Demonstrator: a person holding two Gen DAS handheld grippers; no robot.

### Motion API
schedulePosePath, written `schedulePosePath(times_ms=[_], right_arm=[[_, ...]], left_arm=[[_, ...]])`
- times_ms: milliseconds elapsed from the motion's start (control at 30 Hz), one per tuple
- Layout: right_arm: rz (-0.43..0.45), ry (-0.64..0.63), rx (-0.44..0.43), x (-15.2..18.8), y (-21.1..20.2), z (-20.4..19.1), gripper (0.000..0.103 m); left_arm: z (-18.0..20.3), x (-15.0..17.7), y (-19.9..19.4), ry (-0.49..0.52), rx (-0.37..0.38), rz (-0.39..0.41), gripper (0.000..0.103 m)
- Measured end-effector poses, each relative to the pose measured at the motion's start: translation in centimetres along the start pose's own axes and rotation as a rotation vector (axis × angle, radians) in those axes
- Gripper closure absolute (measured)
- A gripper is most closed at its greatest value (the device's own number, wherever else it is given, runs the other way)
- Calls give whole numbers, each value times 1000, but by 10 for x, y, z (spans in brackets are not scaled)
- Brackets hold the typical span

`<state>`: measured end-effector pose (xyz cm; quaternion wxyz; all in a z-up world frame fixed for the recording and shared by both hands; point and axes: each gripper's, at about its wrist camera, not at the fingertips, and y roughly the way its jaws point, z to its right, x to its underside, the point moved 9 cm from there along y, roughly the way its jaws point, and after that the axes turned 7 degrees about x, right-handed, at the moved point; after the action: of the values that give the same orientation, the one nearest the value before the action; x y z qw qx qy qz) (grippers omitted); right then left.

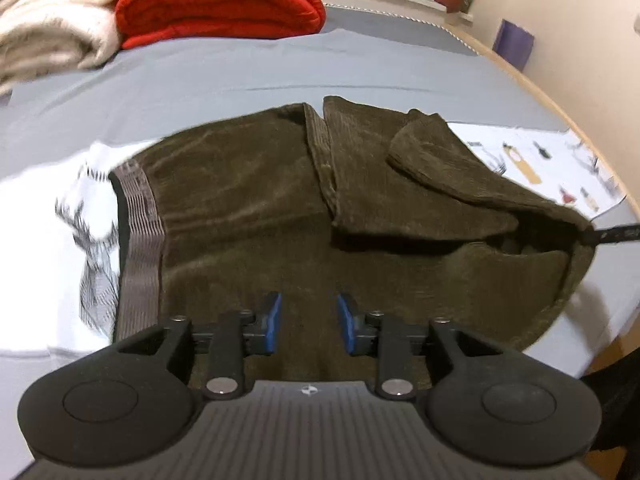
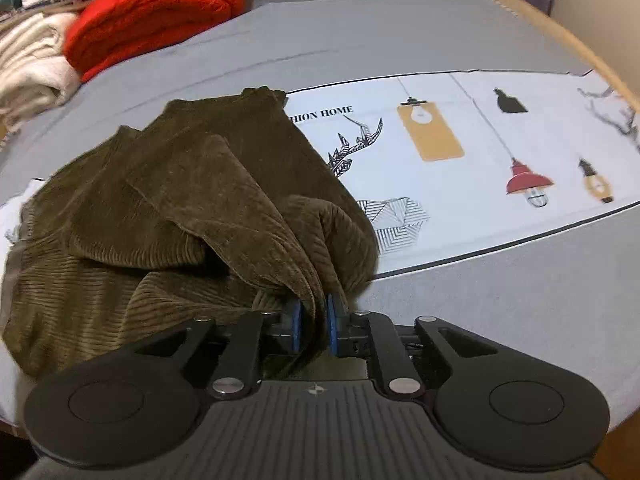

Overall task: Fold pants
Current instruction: 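Grasp a pant leg cuff with the right tool and lift it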

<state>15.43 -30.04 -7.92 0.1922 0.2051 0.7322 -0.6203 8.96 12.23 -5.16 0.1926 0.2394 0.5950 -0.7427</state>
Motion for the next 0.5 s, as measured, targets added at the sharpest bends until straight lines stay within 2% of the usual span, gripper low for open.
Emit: schedulePosePath(times_ms=[33, 133, 167, 200, 300, 433, 500], right_arm=[[12, 2, -7, -2, 1, 0, 70], [66, 14, -27, -4, 6, 15, 60], [67, 19, -29, -4, 7, 18, 58], [70, 18, -23, -5, 8, 20, 57], [158, 13, -6, -17, -1, 19, 57], [297, -8, 29, -36, -16, 13, 56], [348, 14, 57, -46, -22, 16, 56]], left_arm=[[0, 4, -1, -33, 6, 8, 66], [-1, 20, 9, -98, -7, 23, 67], [-5, 26, 15, -114, -40, -8, 67], [-6, 24, 16, -123, -62, -2, 67], [-9, 10, 17, -83, -99, 44, 67], [-17, 16, 40, -82, -138, -37, 67], [-19, 16, 48, -61, -162, -53, 67]])
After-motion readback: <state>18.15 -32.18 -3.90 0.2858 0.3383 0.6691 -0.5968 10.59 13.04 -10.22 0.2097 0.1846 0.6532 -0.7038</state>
